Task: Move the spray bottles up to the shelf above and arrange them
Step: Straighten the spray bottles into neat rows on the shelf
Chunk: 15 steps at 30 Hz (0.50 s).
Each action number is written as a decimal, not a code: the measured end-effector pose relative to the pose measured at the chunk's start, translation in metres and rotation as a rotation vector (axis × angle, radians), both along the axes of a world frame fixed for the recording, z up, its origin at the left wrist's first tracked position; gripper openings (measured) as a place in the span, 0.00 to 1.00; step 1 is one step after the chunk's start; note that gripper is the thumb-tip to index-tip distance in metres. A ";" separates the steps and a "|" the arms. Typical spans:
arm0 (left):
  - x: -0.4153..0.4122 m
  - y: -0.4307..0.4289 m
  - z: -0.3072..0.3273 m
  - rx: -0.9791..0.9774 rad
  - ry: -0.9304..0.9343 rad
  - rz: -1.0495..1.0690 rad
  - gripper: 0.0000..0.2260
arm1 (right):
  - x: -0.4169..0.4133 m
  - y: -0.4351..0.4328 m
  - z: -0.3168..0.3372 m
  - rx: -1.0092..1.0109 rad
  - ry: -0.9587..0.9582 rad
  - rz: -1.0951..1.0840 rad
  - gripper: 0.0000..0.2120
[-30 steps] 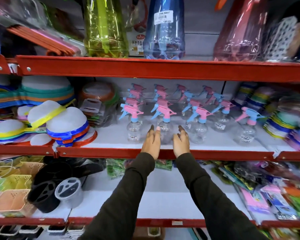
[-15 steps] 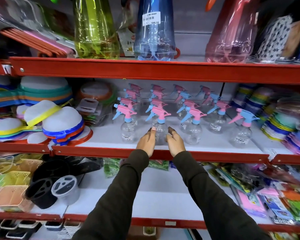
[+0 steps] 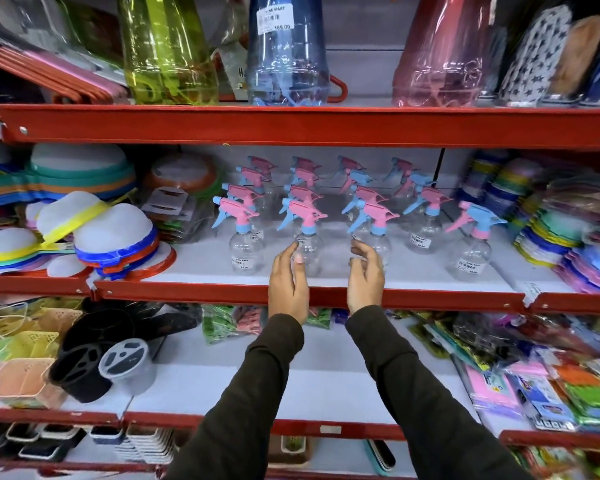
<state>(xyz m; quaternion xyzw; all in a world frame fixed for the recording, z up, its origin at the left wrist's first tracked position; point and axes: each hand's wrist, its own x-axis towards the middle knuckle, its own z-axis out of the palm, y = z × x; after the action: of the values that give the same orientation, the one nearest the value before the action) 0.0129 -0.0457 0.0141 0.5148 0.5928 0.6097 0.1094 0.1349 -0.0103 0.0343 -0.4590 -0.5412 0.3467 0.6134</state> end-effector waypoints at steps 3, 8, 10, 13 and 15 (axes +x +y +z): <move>0.031 0.000 0.002 0.065 0.007 -0.071 0.20 | 0.025 0.005 0.000 0.005 0.047 -0.109 0.18; 0.077 0.030 0.011 -0.160 0.042 -0.238 0.23 | 0.063 0.028 0.008 -0.170 -0.035 -0.049 0.21; 0.087 0.044 0.015 -0.289 -0.014 -0.271 0.27 | 0.072 0.037 0.009 -0.220 -0.103 0.032 0.23; 0.093 0.061 0.018 -0.441 -0.077 -0.296 0.31 | 0.080 0.046 0.009 -0.237 -0.188 0.123 0.23; 0.092 0.068 0.020 -0.475 -0.079 -0.316 0.31 | 0.082 0.049 0.007 -0.229 -0.223 0.143 0.23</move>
<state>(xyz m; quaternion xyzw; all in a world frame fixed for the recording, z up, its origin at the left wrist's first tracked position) 0.1052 0.0225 0.0336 0.5364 0.6268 0.4489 0.3435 0.2172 0.0388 0.0416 -0.5220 -0.5940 0.3956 0.4670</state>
